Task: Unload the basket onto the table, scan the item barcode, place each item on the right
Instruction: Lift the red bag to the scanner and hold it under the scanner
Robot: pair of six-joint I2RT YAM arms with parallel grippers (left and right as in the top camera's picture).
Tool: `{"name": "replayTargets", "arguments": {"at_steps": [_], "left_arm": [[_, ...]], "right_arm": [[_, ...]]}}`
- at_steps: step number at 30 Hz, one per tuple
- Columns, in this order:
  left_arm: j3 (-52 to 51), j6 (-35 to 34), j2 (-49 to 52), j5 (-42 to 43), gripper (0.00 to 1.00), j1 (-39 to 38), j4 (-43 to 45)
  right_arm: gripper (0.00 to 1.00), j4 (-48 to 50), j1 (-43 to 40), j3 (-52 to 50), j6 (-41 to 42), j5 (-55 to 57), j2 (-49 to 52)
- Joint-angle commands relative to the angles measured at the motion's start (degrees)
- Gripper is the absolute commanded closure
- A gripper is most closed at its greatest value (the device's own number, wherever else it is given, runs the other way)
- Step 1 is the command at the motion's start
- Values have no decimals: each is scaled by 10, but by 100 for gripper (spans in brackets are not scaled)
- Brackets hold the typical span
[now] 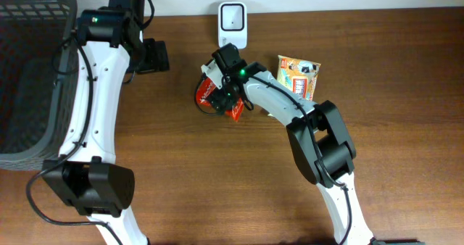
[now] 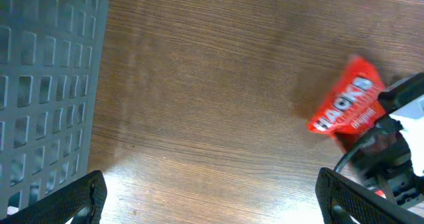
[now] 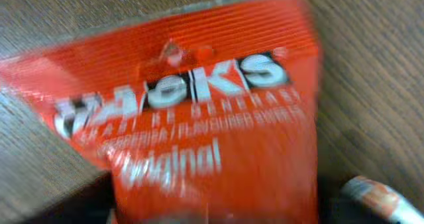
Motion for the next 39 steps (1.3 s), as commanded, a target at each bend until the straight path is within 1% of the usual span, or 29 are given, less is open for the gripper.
{"name": "replayTargets", "arguments": {"at_steps": [1,2,3,4,6,7,8,9,11,12,13,14,15,17,18,21,22,23,24,25,26,27,28,30,31,33,36,37,39], "left_arm": [[2,-6,-4,-4,1,1,1],[2,-6,-4,-4,1,1,1],[2,-6,-4,-4,1,1,1],[2,-6,-4,-4,1,1,1],[2,-6,-4,-4,1,1,1],[2,-6,-4,-4,1,1,1],[2,-6,-4,-4,1,1,1],[2,-6,-4,-4,1,1,1],[2,-6,-4,-4,1,1,1],[2,-6,-4,-4,1,1,1],[2,-6,-4,-4,1,1,1],[2,-6,-4,-4,1,1,1],[2,-6,-4,-4,1,1,1],[2,-6,-4,-4,1,1,1],[2,-6,-4,-4,1,1,1],[2,-6,-4,-4,1,1,1],[2,-6,-4,-4,1,1,1],[2,-6,-4,-4,1,1,1],[2,-6,-4,-4,1,1,1],[2,-6,-4,-4,1,1,1],[2,-6,-4,-4,1,1,1],[2,-6,-4,-4,1,1,1],[2,-6,-4,-4,1,1,1],[2,-6,-4,-4,1,1,1],[2,-6,-4,-4,1,1,1],[2,-6,-4,-4,1,1,1],[2,-6,-4,-4,1,1,1],[2,-6,-4,-4,1,1,1],[2,-6,-4,-4,1,2,1]], "right_arm": [[80,-3,-2,9,56,14,14],[96,-9,-3,16,112,14,11],[96,-23,-3,28,140,14,9],[96,-57,-7,56,194,13,6],[96,-187,-27,171,314,-6,4],[96,-242,-38,222,365,-40,4],[96,-289,-52,271,408,-105,4],[96,-321,-71,317,433,-195,4],[96,-349,-96,344,508,-305,4],[96,-360,-115,344,548,-402,4],[96,-369,-131,344,569,-501,4],[96,-387,-145,344,590,-581,4],[96,-389,-155,344,593,-649,4],[96,-389,-174,344,593,-731,4],[96,-389,-178,344,593,-716,4],[96,-384,-177,344,593,-570,4],[96,-349,-177,344,593,-524,4],[96,-294,-177,344,591,-458,4],[96,-240,-173,344,545,-276,4],[96,-224,-160,344,542,-80,4],[96,-192,-144,343,542,33,6],[96,-147,-131,340,529,92,7],[96,-72,-116,334,467,113,7],[96,96,-91,292,328,115,7],[96,177,-87,258,299,117,7],[96,325,-90,179,298,118,7],[96,470,-101,86,298,117,7],[96,492,-104,71,298,117,11],[96,497,-103,68,298,116,31]]}}
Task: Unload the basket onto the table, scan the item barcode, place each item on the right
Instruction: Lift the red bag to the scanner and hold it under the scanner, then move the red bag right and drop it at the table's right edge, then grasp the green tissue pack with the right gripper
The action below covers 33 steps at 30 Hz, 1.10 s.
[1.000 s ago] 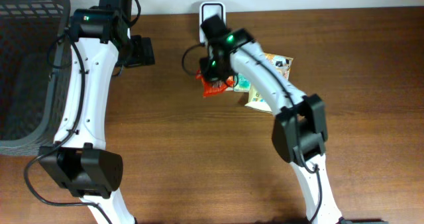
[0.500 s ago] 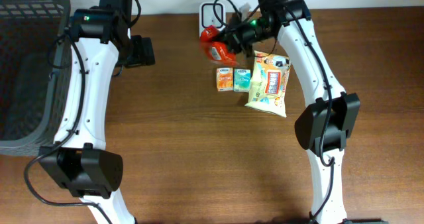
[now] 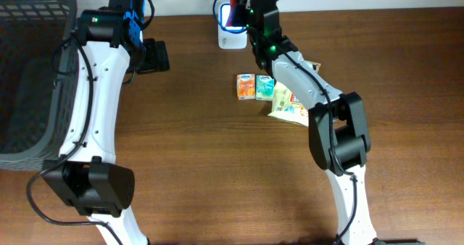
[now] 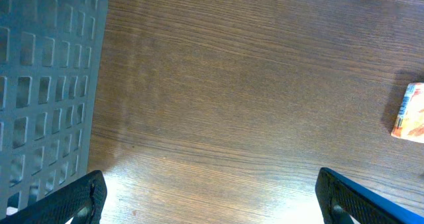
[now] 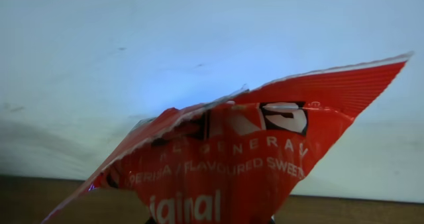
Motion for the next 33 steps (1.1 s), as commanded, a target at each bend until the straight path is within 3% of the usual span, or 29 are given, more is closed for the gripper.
{"name": "replayTargets", "arguments": {"at_steps": [1,6,9,11,14,17,18,23,24,25,26,30,33], "left_arm": [[2,-6,-4,-4,1,2,0],[2,-6,-4,-4,1,2,0],[2,-6,-4,-4,1,2,0],[2,-6,-4,-4,1,2,0],[2,-6,-4,-4,1,2,0],[2,-6,-4,-4,1,2,0],[2,-6,-4,-4,1,2,0],[2,-6,-4,-4,1,1,0],[2,-6,-4,-4,1,1,0],[2,-6,-4,-4,1,2,0],[2,-6,-4,-4,1,1,0],[2,-6,-4,-4,1,2,0],[2,-6,-4,-4,1,2,0]], "right_arm": [[96,17,1,-3,-8,1,26],[96,41,-1,-3,-8,-3,31],[96,12,-43,-3,-3,-4,-23],[96,-66,-101,-3,14,-3,-79],[96,-273,-252,-3,61,-4,-152],[96,-429,-384,-3,61,3,-153],[96,-493,-475,-7,59,24,-137],[95,-461,-625,-105,57,24,-132],[83,-452,-643,-118,57,24,-132],[17,-452,-658,-120,57,24,-132],[1,-460,-672,-120,55,24,-136],[1,-476,-662,-119,55,-14,-219],[1,-461,-629,-119,54,-261,-316]]}}
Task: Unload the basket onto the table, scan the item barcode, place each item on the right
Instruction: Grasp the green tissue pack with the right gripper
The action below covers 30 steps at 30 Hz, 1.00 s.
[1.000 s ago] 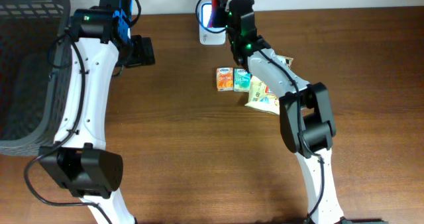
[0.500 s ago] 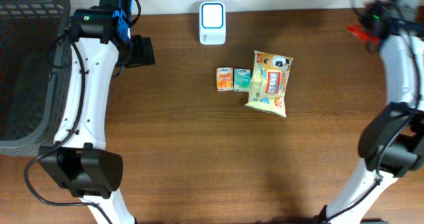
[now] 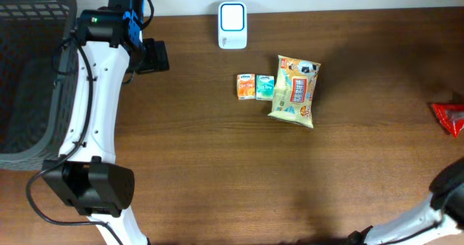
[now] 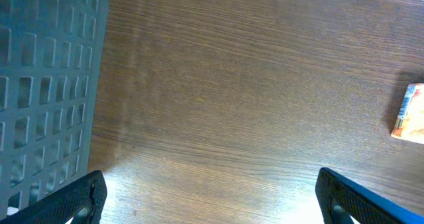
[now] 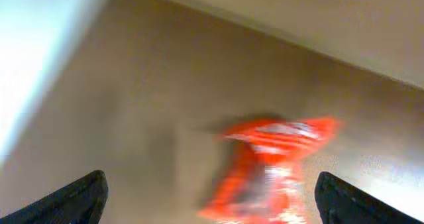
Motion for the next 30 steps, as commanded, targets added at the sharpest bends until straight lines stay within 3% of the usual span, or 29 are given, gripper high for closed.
{"name": "replayTargets", "arguments": {"at_steps": [1,3,6,7,8,10,11,13,15,19,22,24,25,29,30], "left_arm": [[2,-5,-4,-4,1,2,0],[2,-5,-4,-4,1,2,0],[2,-5,-4,-4,1,2,0],[2,-5,-4,-4,1,2,0],[2,-5,-4,-4,1,2,0],[2,-5,-4,-4,1,2,0],[2,-5,-4,-4,1,2,0],[2,-5,-4,-4,1,2,0],[2,-5,-4,-4,1,2,0],[2,-5,-4,-4,1,2,0],[2,-5,-4,-4,1,2,0],[2,-5,-4,-4,1,2,0],[2,-5,-4,-4,1,2,0],[2,-5,-4,-4,1,2,0],[2,-5,-4,-4,1,2,0]], "right_arm": [[1,8,51,3,2,-293,-98],[1,-26,106,2,-1,-379,-103],[2,-163,241,2,-158,-375,-73],[10,-178,300,2,-188,-358,-48],[12,-176,350,2,-189,-315,-25],[25,-152,439,2,-188,-254,29],[26,-127,482,2,-168,-231,62],[26,-98,533,2,-56,-146,113],[33,-93,553,2,17,-137,156],[39,-85,557,2,20,-156,206],[57,-72,558,2,18,-156,232],[86,-71,557,2,18,-156,246],[96,-70,557,2,18,-167,245],[96,-78,511,12,-40,-404,219],[96,-80,479,12,-69,-555,210]]}}
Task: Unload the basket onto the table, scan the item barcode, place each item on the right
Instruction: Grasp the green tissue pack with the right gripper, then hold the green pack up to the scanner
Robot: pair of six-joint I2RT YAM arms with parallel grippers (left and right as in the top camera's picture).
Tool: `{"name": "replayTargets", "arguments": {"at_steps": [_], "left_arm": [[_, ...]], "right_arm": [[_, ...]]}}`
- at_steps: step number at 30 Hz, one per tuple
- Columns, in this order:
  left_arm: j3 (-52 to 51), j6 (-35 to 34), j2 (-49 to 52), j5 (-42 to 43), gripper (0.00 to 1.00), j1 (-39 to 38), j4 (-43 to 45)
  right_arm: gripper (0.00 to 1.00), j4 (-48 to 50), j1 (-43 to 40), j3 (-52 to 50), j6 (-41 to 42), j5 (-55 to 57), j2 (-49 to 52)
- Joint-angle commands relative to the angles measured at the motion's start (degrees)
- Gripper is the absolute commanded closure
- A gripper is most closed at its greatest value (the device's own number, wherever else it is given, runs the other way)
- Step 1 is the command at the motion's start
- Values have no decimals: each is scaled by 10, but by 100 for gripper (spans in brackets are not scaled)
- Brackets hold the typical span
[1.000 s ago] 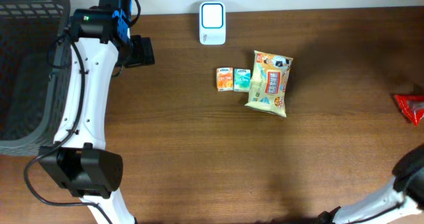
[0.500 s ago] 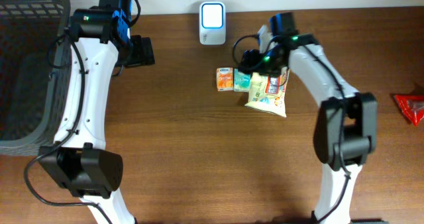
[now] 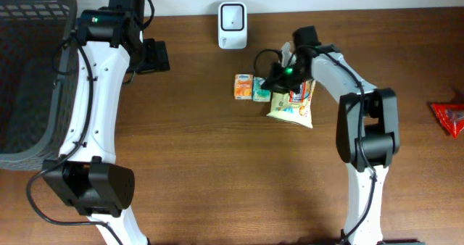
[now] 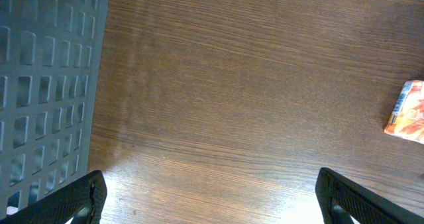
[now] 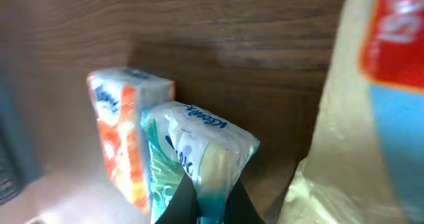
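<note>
A white barcode scanner [image 3: 232, 15] stands at the table's far edge. Below it lie an orange tissue pack [image 3: 243, 87] and a teal-green tissue pack [image 3: 261, 90], side by side. My right gripper [image 3: 275, 80] is down on the green pack [image 5: 199, 151] and shut on it: its dark fingers [image 5: 180, 201] pinch the pack's end, the orange pack [image 5: 122, 141] just to the left. My left gripper [image 3: 154, 56] hangs open near the basket, fingers [image 4: 79, 194] wide apart over bare wood, the orange pack [image 4: 405, 111] at that view's right edge.
A yellow snack bag [image 3: 293, 93] lies against the green pack's right side, under my right arm. A red Hacks bag [image 3: 449, 118] rests at the table's far right edge. A dark mesh basket [image 3: 32, 71] fills the left side.
My right gripper was open over the red bag at the table's far right. Now it is at the middle, shut on the green tissue pack. The orange pack has shifted slightly. The left arm is unchanged.
My right gripper first held the red Hacks bag at mid-table, over the small packs. Then it held the bag up against the scanner, which glowed blue. After that the bag lay at the far right with the gripper open above it. Now the gripper grips the green pack.
</note>
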Motion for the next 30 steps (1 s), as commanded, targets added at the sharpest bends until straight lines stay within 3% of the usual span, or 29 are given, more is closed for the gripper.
{"name": "replayTargets", "arguments": {"at_steps": [1,3,4,8,10,13,16,19,22,23,25,30], "left_arm": [[2,-5,-4,-4,1,2,1],[2,-5,-4,-4,1,2,1],[2,-5,-4,-4,1,2,1],[2,-5,-4,-4,1,2,1],[2,-5,-4,-4,1,2,1],[2,-5,-4,-4,1,2,1],[2,-5,-4,-4,1,2,1],[2,-5,-4,-4,1,2,1],[2,-5,-4,-4,1,2,1],[2,-5,-4,-4,1,2,1],[2,-5,-4,-4,1,2,1],[2,-5,-4,-4,1,2,1]], "right_arm": [[96,-7,-63,0,-78,-336,-7],[96,-7,-83,0,-134,-497,-7],[96,-9,-75,0,-143,-518,-7],[96,50,2,0,-142,-518,-7],[96,127,29,0,-75,-514,-7],[96,237,51,0,70,-375,-7],[96,248,64,52,90,-147,-13],[96,170,93,150,-17,308,-13],[96,254,149,151,-250,603,-3],[96,313,170,151,-377,624,12],[96,383,181,151,-466,624,35],[96,467,181,151,-469,584,78]]}}
